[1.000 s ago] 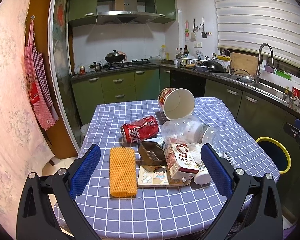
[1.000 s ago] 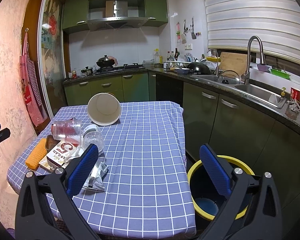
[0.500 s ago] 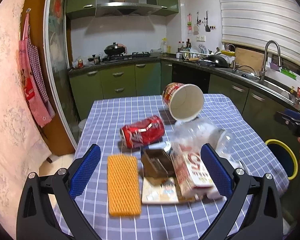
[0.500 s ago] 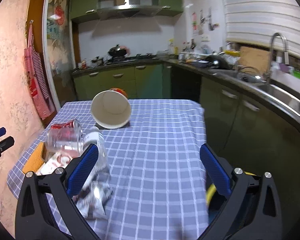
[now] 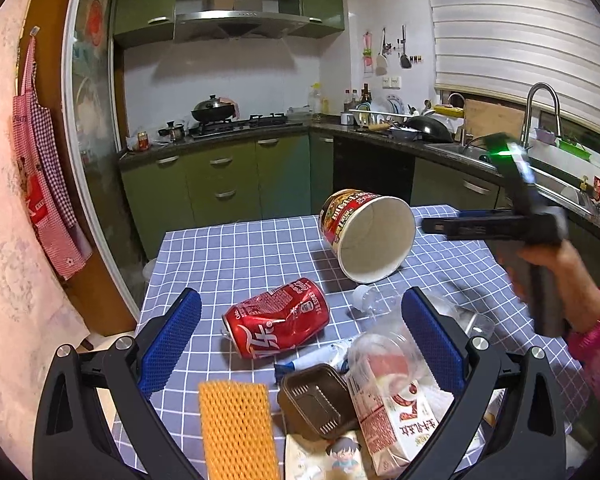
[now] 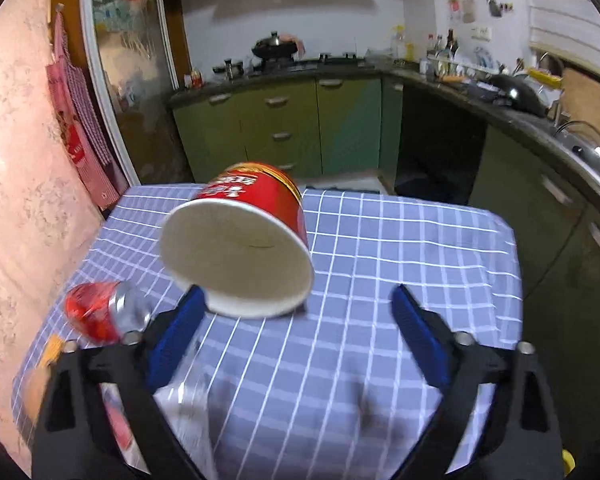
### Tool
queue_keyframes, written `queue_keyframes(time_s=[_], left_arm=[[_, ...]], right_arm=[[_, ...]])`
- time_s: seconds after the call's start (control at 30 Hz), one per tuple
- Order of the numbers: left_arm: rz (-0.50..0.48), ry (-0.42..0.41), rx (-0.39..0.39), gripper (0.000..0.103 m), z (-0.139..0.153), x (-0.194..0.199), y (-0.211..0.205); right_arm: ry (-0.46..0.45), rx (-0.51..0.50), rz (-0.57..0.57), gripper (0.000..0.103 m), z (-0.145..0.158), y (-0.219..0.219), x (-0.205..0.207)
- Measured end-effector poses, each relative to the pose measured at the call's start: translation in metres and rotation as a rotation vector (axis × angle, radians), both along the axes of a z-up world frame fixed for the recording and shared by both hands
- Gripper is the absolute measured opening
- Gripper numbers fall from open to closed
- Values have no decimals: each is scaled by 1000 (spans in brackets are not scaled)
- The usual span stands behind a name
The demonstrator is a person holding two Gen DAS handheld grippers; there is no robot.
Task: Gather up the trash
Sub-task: 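Grasp the red-and-white paper noodle cup by its rim with the right gripper, then carry the noodle cup over the yellow-rimmed bin and open the right gripper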
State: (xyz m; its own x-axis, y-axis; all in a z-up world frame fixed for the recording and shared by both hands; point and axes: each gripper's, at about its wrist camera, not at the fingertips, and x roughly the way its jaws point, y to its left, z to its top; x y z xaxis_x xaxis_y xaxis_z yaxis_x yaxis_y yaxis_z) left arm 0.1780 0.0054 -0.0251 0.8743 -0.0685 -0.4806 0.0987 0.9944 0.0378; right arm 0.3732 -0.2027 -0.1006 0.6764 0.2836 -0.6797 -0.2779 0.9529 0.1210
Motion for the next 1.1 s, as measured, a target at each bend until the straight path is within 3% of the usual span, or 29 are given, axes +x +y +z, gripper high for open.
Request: queue_keyframes(time_s=[0.33,0.53,0.87,1.1], left_arm=[[-11,11,-28,99,-11,14,14],[-24,11,-31,99,-16,17,14],[-21,-23,-20,99,-5,-3,11],[-36,-69,-7,99,12,-37,3]], right_arm=[[138,69,-41,54,-44,4,60],[183,111,-62,9,-53,2,71],[133,141,-69,4,-5,-9,62],[130,136,-67,4,52,-58,9]])
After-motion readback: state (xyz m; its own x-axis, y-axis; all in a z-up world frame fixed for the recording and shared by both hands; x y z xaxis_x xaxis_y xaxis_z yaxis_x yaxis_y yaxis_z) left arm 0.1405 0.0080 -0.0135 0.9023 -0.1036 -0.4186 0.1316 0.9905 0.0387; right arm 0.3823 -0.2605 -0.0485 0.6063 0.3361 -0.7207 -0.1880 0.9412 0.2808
